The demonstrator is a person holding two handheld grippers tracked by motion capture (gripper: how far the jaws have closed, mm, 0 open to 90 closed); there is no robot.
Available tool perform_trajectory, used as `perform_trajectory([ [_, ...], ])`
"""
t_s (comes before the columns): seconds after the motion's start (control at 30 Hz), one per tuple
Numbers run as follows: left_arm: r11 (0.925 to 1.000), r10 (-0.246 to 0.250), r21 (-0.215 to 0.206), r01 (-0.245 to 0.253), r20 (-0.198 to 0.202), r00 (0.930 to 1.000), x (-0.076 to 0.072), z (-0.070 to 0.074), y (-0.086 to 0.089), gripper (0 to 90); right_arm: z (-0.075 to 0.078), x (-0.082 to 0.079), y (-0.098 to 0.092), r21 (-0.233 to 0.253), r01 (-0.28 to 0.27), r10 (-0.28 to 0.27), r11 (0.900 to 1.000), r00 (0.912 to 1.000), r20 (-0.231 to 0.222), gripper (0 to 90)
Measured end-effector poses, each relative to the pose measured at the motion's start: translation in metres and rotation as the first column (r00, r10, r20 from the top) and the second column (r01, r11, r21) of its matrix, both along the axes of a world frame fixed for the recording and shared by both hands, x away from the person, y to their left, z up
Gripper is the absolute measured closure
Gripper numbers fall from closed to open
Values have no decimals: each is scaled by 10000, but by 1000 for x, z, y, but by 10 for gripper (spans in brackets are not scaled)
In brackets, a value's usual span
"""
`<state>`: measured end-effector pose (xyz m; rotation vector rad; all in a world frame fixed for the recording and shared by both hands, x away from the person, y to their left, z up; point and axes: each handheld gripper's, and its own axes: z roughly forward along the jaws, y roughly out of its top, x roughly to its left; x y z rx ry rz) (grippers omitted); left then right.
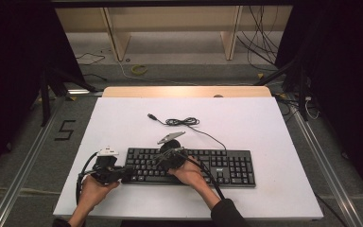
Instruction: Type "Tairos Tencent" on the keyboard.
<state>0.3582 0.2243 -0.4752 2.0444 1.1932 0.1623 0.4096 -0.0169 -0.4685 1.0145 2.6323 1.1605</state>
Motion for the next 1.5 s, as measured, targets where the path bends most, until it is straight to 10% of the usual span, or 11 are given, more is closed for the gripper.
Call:
perform_trajectory([
  [1.5,9998,-169,88,171,-179,9997,0,-3,-3,896,-8,1,2,-233,1,-5,9997,9999,-159,900],
])
